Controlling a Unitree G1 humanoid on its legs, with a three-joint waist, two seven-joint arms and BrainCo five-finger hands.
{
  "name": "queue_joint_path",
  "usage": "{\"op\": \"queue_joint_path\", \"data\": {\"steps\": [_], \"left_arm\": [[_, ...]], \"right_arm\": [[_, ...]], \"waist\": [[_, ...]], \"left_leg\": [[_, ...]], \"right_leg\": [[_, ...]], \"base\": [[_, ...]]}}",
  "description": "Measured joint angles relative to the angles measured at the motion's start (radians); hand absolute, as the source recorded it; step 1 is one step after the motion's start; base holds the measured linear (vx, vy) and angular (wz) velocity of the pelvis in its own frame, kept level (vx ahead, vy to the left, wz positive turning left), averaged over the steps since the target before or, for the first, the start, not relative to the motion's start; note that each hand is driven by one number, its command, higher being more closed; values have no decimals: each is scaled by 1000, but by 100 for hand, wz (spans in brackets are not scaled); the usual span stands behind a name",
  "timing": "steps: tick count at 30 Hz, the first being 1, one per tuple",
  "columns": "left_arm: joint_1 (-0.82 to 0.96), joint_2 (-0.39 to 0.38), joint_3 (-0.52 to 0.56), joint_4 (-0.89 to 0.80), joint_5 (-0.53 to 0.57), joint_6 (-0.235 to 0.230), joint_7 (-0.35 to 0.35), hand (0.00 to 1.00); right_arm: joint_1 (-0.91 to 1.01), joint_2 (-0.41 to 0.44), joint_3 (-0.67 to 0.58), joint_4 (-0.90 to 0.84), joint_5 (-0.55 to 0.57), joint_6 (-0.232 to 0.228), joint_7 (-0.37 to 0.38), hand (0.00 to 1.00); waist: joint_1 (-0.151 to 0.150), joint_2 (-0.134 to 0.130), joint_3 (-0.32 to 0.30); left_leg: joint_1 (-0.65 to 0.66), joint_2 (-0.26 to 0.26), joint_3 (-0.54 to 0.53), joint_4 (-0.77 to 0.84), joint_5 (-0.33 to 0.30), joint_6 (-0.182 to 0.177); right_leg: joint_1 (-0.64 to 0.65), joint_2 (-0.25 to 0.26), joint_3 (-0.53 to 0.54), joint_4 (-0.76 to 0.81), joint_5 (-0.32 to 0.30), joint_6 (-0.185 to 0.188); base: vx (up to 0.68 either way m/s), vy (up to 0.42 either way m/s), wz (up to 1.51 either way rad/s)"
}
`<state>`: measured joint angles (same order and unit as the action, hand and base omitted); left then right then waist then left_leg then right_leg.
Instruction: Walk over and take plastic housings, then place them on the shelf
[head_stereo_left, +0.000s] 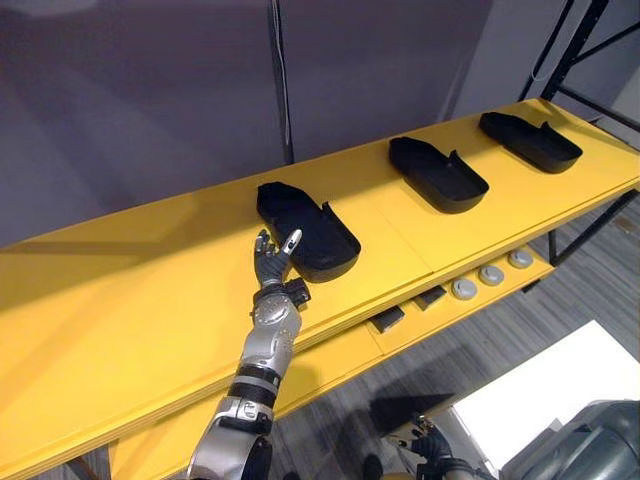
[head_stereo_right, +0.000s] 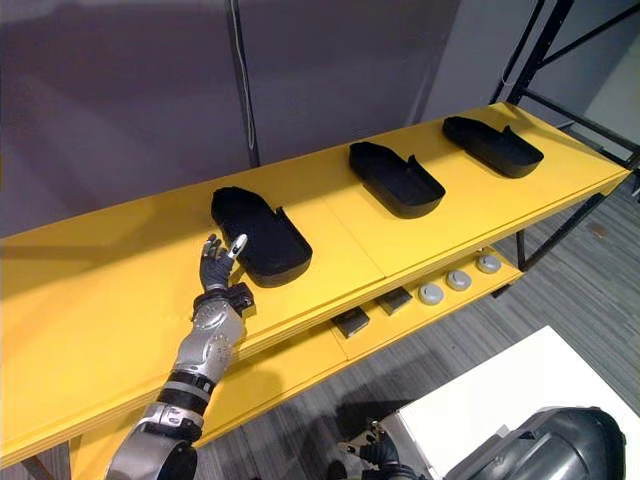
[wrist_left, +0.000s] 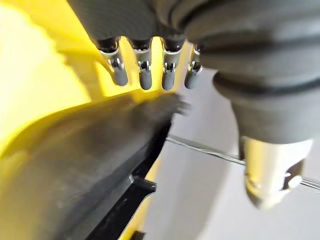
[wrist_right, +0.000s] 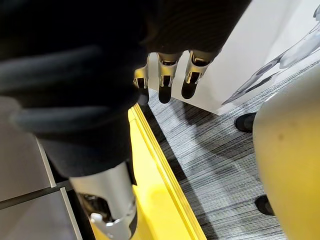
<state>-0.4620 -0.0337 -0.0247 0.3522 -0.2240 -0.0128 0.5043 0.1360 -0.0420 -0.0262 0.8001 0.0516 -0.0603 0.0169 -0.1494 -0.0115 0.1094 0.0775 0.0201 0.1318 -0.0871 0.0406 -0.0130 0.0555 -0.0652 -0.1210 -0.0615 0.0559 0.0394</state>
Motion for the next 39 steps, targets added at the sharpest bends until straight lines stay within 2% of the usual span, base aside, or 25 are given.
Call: {"op": "queue_joint_path", "data": {"steps": [4,8,9,12,16,21,24,30,34,39], "left_arm": [[50,-9,-1,-116,86,-2,16,0],[107,-40,-20,-260,144,-11,14,0],[131,-39,-44,-300,150,-16,7,100],[167,-39,-124,-348,152,-29,-52,100],[212,-21,-201,-377,188,-52,-157,100],[267,35,-302,-368,226,-56,-308,100],[271,49,-350,-323,253,-65,-367,100],[225,51,-439,-128,346,-67,-404,100],[170,51,-441,-12,389,-57,-396,100],[110,53,-421,63,408,-40,-365,100]], "right_arm": [[9,0,-1,-3,0,-3,-5,0],[21,-2,0,-9,0,-4,-5,0],[23,-2,-1,-10,1,-5,-5,0],[31,-4,-1,-10,9,-5,-5,0],[31,-3,0,-9,19,-6,2,0],[30,-3,0,-3,21,-6,10,0],[30,-3,0,0,21,-6,13,0],[22,-3,2,6,17,-6,15,0],[13,-3,8,5,17,-6,15,0],[1,-3,10,13,16,-6,15,0]], "waist": [[7,0,0],[31,1,0],[35,1,-1],[57,1,-1],[55,2,-4],[56,4,-9],[55,7,-12],[45,6,-13],[21,4,-12],[15,0,-7]], "left_leg": [[6,6,-1,-3,-1,-1],[5,7,-9,-4,-3,-4],[5,7,-11,-4,-3,-4],[4,7,-12,-4,-3,-4],[4,5,-12,-3,-1,-1],[13,7,-2,-4,-1,-1],[13,8,0,-4,-1,-2],[11,8,1,-4,-2,-3],[5,9,3,-4,-3,-5],[-15,14,18,0,-3,-5]], "right_leg": [[5,-3,2,2,-1,0],[4,-4,-1,10,-5,5],[3,-4,-2,12,-6,6],[0,-4,-2,18,-8,8],[-1,-2,-2,19,-8,8],[4,0,3,19,-8,8],[4,1,4,16,-8,8],[4,1,3,8,-8,9],[1,3,3,1,-5,6],[-24,8,13,-2,0,3]], "base": [[-52,2,0],[-4,1,4],[0,0,0],[0,0,0],[-1,1,0],[0,0,-2],[-23,-1,-1],[0,0,-1],[0,0,-1],[-4,-4,-8]]}}
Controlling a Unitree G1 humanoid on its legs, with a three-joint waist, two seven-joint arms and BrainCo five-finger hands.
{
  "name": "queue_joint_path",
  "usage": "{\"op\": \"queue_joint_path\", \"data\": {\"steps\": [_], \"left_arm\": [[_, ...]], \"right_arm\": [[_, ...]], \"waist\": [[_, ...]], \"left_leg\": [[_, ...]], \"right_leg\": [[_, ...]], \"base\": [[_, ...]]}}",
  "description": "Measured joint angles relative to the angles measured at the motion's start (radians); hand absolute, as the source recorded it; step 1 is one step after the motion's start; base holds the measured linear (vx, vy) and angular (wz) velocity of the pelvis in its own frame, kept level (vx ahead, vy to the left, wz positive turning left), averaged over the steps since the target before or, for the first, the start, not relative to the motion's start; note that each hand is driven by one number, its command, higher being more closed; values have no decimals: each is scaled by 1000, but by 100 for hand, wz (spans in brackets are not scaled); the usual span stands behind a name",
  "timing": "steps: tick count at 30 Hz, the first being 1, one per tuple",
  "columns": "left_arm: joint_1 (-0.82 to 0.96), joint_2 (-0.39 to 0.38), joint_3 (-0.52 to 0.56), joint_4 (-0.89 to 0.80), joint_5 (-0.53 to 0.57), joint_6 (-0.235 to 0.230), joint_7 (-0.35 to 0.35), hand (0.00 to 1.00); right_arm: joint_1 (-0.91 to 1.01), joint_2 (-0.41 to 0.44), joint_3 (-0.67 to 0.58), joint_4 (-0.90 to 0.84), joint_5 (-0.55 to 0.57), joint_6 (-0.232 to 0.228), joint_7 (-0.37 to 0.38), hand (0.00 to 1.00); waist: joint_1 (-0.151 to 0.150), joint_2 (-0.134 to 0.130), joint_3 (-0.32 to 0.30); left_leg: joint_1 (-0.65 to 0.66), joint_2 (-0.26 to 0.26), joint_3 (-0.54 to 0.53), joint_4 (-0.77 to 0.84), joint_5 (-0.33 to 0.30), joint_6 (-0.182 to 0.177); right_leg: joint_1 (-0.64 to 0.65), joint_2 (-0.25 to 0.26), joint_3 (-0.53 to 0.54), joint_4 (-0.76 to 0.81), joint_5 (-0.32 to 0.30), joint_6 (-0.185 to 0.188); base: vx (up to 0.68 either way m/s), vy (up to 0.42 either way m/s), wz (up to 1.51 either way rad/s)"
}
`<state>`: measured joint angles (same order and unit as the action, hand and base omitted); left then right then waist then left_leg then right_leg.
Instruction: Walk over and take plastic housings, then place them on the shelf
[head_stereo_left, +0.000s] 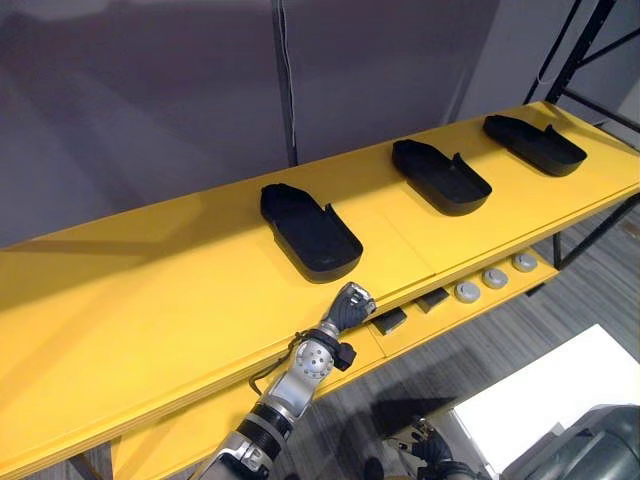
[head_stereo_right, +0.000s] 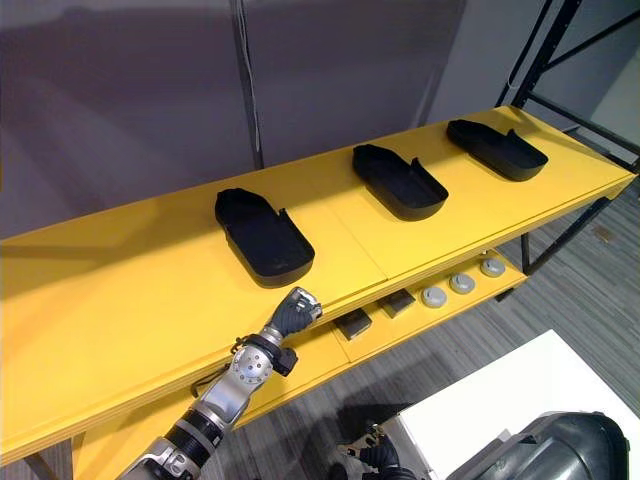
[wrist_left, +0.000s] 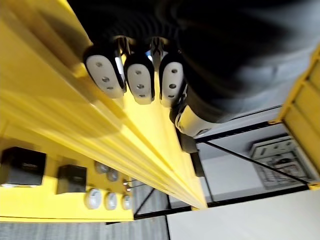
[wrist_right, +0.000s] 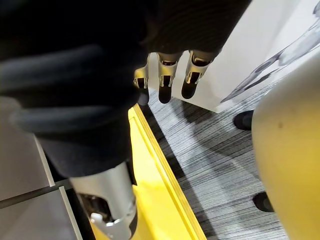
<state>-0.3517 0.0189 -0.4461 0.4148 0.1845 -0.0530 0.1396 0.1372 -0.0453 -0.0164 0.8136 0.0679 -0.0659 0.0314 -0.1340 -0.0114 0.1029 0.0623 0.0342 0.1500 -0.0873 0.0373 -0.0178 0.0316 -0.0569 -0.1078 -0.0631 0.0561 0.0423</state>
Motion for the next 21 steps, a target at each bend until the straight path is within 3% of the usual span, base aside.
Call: {"op": "queue_joint_path", "data": {"steps": [5,21], "left_arm": [[-58,-1,79,43,18,12,59,100],[-94,-14,224,50,36,34,144,100]], "right_arm": [[-26,0,18,13,-3,0,0,0],[-28,-1,15,-2,0,-3,-3,0]], "waist": [[-21,-8,17],[-23,-8,47]], "left_leg": [[-5,0,25,0,-1,-1],[-3,2,47,0,-8,-11]], "right_leg": [[-7,2,22,-21,21,-1],[-16,3,45,-21,25,2]], "base": [[-39,7,-16],[-18,3,-4]]}}
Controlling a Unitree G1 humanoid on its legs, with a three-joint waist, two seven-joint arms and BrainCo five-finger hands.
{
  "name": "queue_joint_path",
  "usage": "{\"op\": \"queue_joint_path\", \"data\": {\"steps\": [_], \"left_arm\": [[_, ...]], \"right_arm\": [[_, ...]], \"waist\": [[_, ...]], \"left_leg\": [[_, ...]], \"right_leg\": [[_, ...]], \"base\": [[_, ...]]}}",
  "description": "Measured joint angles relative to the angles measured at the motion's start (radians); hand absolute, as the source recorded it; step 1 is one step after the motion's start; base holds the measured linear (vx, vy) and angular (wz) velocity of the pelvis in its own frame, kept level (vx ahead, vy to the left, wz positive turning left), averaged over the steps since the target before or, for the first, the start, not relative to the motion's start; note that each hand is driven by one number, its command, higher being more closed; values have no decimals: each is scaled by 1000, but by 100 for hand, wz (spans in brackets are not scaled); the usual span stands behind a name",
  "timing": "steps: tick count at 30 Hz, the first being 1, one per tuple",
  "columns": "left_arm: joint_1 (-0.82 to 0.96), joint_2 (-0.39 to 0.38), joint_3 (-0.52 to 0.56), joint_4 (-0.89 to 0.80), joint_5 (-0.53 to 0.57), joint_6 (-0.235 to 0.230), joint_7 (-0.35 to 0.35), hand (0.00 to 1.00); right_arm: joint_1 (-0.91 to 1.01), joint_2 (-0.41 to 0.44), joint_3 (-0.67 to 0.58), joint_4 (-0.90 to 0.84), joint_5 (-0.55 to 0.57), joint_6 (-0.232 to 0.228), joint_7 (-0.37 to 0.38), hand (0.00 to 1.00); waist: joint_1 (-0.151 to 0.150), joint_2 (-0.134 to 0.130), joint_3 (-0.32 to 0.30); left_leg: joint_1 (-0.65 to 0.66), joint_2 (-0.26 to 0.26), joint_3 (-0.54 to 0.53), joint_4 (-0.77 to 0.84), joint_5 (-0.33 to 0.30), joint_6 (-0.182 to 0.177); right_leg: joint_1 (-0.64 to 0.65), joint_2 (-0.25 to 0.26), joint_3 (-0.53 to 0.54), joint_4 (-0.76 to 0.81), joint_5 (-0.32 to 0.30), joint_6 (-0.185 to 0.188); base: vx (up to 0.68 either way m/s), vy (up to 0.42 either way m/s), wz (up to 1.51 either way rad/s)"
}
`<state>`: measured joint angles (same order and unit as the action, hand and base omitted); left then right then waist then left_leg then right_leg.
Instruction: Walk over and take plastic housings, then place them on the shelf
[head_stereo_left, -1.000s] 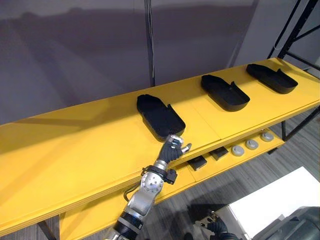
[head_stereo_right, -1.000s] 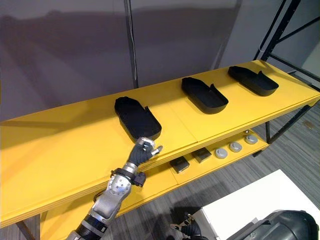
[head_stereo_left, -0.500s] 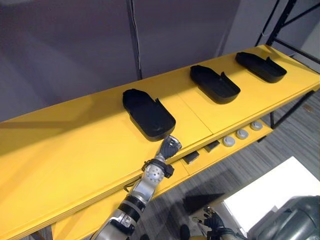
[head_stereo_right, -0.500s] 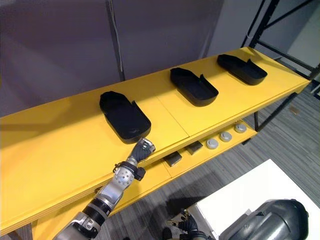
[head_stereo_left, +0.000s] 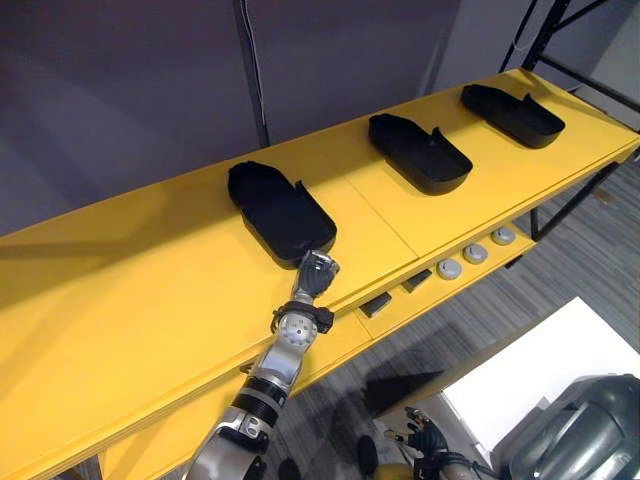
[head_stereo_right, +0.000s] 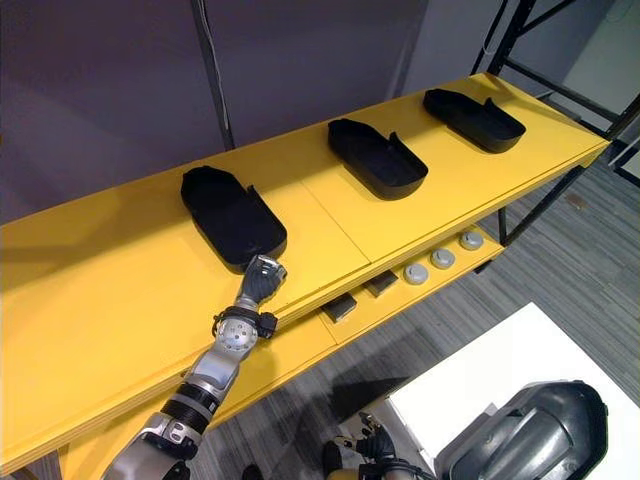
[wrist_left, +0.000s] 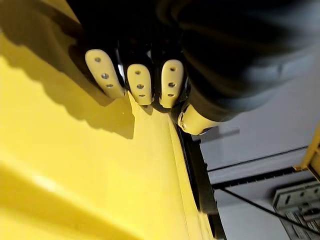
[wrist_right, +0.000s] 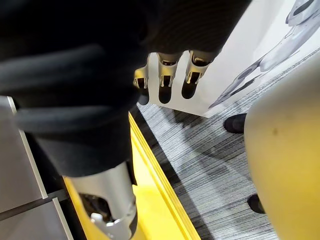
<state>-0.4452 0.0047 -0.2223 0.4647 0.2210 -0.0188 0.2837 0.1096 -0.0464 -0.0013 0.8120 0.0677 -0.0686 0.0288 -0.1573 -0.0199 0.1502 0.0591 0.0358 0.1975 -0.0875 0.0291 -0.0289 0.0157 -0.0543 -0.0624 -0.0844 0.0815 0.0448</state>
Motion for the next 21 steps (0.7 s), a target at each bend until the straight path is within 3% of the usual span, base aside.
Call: {"op": "queue_joint_path", "data": {"steps": [8,21], "left_arm": [[0,0,43,0,-1,14,40,100],[69,-2,57,-84,-19,14,41,100]], "right_arm": [[2,0,0,-1,0,-9,-1,0],[3,0,-1,0,-1,-12,-4,0]], "waist": [[1,1,2],[4,2,3]], "left_leg": [[4,0,0,-3,0,0],[15,-1,-9,-3,1,1]], "right_leg": [[5,0,-1,0,0,0],[19,-2,-9,0,-1,1]], "base": [[-27,0,0],[-5,0,2]]}}
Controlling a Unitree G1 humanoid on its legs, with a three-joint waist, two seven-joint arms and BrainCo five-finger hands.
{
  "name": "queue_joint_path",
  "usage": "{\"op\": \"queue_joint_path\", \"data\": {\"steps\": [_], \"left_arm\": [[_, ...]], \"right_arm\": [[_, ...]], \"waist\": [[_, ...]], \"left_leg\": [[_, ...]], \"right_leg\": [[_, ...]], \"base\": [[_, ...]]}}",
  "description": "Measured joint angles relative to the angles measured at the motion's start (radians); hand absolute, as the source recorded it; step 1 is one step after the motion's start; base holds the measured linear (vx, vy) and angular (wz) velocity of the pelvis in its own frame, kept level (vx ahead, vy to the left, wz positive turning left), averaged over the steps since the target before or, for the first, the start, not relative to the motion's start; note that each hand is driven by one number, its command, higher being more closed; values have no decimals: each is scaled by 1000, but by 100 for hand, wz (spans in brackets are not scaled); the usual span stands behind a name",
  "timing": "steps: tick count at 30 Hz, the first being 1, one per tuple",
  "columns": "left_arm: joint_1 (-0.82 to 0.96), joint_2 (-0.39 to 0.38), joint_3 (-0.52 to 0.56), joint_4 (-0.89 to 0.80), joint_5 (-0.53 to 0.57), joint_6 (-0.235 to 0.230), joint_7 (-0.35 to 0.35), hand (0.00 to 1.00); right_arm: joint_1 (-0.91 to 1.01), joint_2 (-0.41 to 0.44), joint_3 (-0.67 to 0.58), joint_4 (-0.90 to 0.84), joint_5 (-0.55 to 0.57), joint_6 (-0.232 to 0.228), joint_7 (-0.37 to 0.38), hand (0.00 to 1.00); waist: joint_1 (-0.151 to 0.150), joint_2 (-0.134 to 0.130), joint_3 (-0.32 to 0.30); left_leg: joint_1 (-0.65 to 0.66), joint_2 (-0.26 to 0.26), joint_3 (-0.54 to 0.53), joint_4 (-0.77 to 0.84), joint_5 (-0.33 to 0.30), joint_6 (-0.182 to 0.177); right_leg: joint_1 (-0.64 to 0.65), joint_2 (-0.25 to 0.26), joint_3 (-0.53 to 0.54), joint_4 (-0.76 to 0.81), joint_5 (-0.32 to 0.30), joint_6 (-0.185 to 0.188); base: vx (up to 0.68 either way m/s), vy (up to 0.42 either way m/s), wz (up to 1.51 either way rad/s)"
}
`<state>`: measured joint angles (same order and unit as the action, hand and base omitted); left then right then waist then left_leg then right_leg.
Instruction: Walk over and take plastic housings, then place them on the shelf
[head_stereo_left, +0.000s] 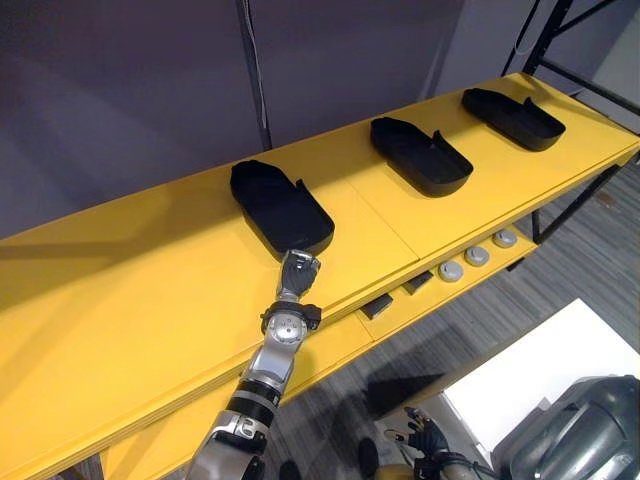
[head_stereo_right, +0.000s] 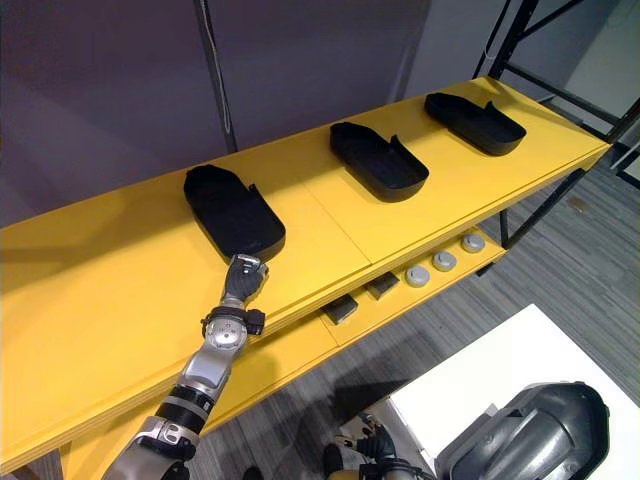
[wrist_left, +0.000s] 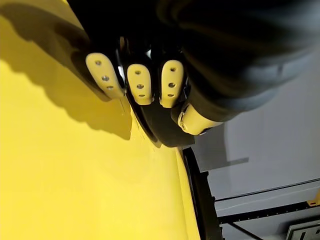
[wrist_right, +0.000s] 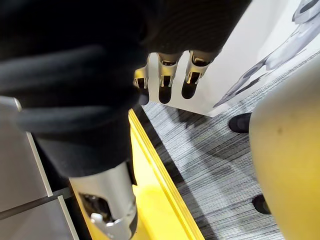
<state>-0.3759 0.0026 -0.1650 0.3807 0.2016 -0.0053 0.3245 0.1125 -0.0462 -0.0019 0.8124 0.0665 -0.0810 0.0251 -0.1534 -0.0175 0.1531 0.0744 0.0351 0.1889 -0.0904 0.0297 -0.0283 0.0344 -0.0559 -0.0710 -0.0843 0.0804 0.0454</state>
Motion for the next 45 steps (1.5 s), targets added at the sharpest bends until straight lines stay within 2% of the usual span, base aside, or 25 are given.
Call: {"op": "queue_joint_path", "data": {"steps": [4,8,10,12,15,19,22,24,26,31,32,36,40,45], "left_arm": [[114,20,-27,-188,-5,-11,-18,100],[246,49,-16,-469,-23,-59,-55,100],[296,55,23,-591,-30,-84,-57,100],[373,53,115,-725,-63,-130,-50,100],[478,43,263,-820,-62,-165,-13,100],[641,-25,510,-832,-84,-171,76,100],[757,-71,663,-824,-178,-168,156,100],[806,-74,712,-777,-203,-160,159,100],[845,-76,746,-692,-203,-119,138,100],[860,-77,713,-365,-201,-42,44,100],[852,-78,682,-283,-200,-24,0,0],[803,-77,552,-73,-184,-3,-91,0],[751,-68,488,42,-157,-6,-116,0],[708,-61,409,152,-139,-15,-130,0]], "right_arm": [[0,0,-1,1,1,0,-4,0],[5,-8,-4,17,0,0,-8,0],[4,-23,-3,32,0,0,-8,0],[7,-32,-2,48,-2,0,-8,0],[9,-35,1,65,-2,0,-8,0],[30,-27,-18,61,-24,0,-13,0],[65,-15,-17,12,-46,0,-15,0],[77,-8,-15,-22,-65,0,-16,0],[79,4,-14,-59,-74,2,-16,0],[80,21,44,-115,-83,9,-13,0],[82,24,48,-123,-83,18,-13,0],[86,23,53,-134,-82,24,-13,0],[89,23,41,-134,-80,24,-16,0],[89,21,-5,-124,-71,23,-43,0]], "waist": [[4,3,-2],[32,16,-12],[57,26,-19],[75,35,-33],[100,35,-43],[134,30,-60],[173,20,-70],[187,17,-78],[195,17,-92],[194,4,-122],[194,1,-123],[191,-6,-128],[188,-2,-125],[169,5,-120]], "left_leg": [[-4,-4,-23,0,4,6],[-1,-9,-59,3,9,10],[-2,-12,-72,0,9,10],[-3,-15,-94,0,9,10],[-3,-16,-109,0,9,10],[8,-23,-151,0,13,15],[18,-31,-181,0,6,9],[18,-35,-192,-1,3,13],[18,-37,-188,-1,-4,23],[20,-31,-141,2,-14,22],[19,-31,-133,9,-15,20],[20,-35,-130,15,-16,16],[21,-33,-114,21,-27,13],[28,-26,-75,18,-35,7]], "right_leg": [[5,-4,-21,0,-2,2],[26,-12,-50,2,-12,5],[28,-15,-58,6,-16,7],[36,-18,-78,10,-24,9],[38,-20,-92,29,-38,9],[53,-32,-137,64,-71,14],[67,-47,-175,98,-102,20],[68,-55,-193,114,-114,24],[68,-59,-195,114,-115,25],[67,-62,-193,114,-116,27],[69,-64,-191,115,-117,28],[70,-70,-188,122,-123,33],[66,-68,-177,127,-127,33],[49,-60,-131,129,-129,33]], "base": [[-22,1,15],[-14,8,26],[-25,19,24],[-4,7,25],[-3,3,18],[15,-1,34],[20,8,34],[4,5,27],[0,6,5],[-4,6,-5],[6,7,-4],[0,0,0],[-18,-4,-10],[-2,3,-22]]}}
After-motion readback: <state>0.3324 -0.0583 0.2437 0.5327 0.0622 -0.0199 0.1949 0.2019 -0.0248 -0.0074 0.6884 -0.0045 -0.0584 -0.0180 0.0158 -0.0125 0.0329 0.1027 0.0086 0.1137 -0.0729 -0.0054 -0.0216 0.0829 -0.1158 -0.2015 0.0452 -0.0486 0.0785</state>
